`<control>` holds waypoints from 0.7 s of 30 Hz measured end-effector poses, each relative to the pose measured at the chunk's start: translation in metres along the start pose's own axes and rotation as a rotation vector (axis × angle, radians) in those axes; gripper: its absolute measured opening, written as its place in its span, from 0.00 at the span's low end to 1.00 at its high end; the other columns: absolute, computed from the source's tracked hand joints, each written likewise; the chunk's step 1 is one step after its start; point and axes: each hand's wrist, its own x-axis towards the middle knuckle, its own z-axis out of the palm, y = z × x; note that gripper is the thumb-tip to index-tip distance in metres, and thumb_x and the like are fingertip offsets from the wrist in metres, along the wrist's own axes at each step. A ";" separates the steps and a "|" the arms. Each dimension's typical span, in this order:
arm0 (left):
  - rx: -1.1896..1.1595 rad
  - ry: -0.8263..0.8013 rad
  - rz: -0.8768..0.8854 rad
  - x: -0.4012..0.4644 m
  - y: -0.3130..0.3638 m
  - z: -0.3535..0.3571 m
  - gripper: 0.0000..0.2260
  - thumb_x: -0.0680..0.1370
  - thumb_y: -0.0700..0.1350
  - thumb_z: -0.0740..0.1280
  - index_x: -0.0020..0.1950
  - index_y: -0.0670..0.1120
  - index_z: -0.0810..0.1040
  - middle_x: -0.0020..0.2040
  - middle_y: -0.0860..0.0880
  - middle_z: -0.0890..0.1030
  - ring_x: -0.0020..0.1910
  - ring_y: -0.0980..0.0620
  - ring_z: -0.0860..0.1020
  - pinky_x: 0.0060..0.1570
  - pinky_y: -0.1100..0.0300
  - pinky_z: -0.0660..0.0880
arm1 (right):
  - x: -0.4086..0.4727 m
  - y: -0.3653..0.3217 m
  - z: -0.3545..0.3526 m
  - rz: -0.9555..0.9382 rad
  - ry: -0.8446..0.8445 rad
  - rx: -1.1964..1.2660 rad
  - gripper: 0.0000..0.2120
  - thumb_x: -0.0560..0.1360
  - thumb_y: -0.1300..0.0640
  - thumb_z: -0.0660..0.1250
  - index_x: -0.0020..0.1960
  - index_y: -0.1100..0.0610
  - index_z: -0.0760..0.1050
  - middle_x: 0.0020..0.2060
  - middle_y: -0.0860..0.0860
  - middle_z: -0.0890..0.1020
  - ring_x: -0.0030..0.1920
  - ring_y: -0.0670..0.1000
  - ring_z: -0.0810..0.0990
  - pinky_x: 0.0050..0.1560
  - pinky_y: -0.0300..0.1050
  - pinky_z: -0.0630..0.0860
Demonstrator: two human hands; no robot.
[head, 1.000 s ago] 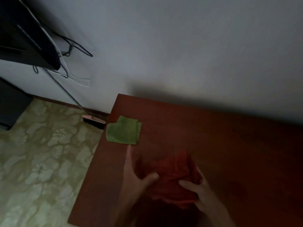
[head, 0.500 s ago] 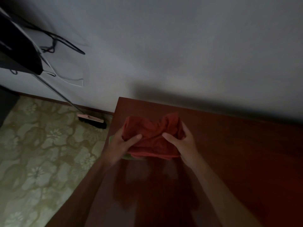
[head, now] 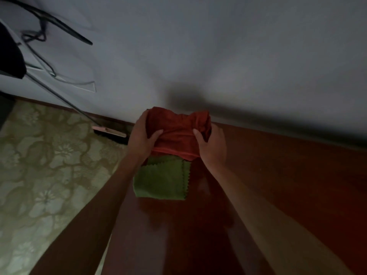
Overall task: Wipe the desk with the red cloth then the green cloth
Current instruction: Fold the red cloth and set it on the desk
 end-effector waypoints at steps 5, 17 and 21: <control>0.407 0.241 -0.038 -0.028 -0.002 0.019 0.29 0.80 0.55 0.61 0.78 0.44 0.60 0.67 0.35 0.67 0.57 0.35 0.74 0.54 0.40 0.76 | -0.013 -0.004 -0.005 -0.238 0.166 -0.273 0.28 0.78 0.47 0.63 0.74 0.57 0.63 0.65 0.63 0.69 0.64 0.62 0.68 0.66 0.54 0.66; 0.777 -0.122 0.467 -0.022 -0.020 0.026 0.29 0.79 0.67 0.51 0.79 0.59 0.56 0.80 0.47 0.55 0.78 0.38 0.51 0.74 0.36 0.51 | 0.002 0.024 -0.007 -0.577 -0.242 -0.577 0.38 0.73 0.29 0.55 0.78 0.41 0.50 0.79 0.48 0.50 0.78 0.54 0.49 0.75 0.59 0.54; 0.780 -0.146 0.389 -0.026 -0.004 0.016 0.32 0.76 0.70 0.53 0.79 0.62 0.53 0.81 0.49 0.53 0.79 0.38 0.50 0.71 0.30 0.49 | -0.012 0.020 -0.014 -0.465 -0.202 -0.540 0.39 0.73 0.30 0.57 0.78 0.42 0.49 0.79 0.50 0.47 0.78 0.58 0.48 0.76 0.61 0.49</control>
